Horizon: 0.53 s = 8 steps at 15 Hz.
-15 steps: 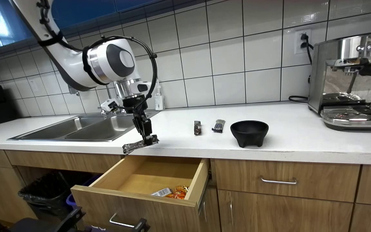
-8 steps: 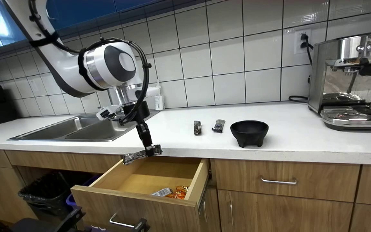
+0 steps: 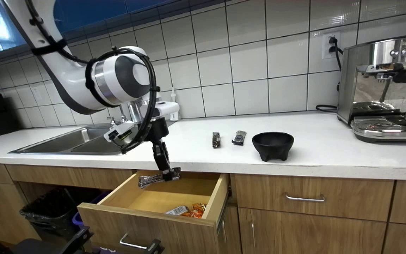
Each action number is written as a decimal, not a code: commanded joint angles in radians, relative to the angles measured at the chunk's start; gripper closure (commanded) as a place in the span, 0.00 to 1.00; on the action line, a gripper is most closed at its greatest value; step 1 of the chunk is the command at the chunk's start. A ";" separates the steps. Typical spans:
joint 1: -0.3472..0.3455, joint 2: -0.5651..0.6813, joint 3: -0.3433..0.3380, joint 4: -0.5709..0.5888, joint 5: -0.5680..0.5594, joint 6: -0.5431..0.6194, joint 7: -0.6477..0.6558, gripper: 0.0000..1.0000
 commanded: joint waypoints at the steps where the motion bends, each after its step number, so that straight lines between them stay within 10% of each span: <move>1: -0.027 0.023 -0.011 -0.009 -0.037 0.047 0.079 0.94; 8: -0.018 0.113 -0.059 0.008 0.002 0.062 0.106 0.94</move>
